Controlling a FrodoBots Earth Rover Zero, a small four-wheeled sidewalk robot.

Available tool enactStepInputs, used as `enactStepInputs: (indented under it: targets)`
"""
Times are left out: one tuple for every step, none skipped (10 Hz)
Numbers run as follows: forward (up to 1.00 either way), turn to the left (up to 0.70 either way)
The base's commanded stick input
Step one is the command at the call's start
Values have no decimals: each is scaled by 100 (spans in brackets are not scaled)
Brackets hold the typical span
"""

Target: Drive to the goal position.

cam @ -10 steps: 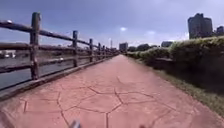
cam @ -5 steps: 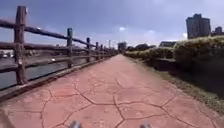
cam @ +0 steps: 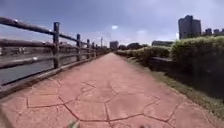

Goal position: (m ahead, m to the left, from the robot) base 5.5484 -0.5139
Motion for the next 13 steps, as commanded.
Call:
enactStepInputs:
  targets:
    - [70, -1]
    - [70, -11]
    - [70, -32]
    - [70, -35]
    - [70, -35]
    - [70, -34]
    - [70, -26]
    - [70, -19]
    - [70, -11]
    - [70, -3]
    - [70, 0]
    - [70, 0]
    - [70, 0]
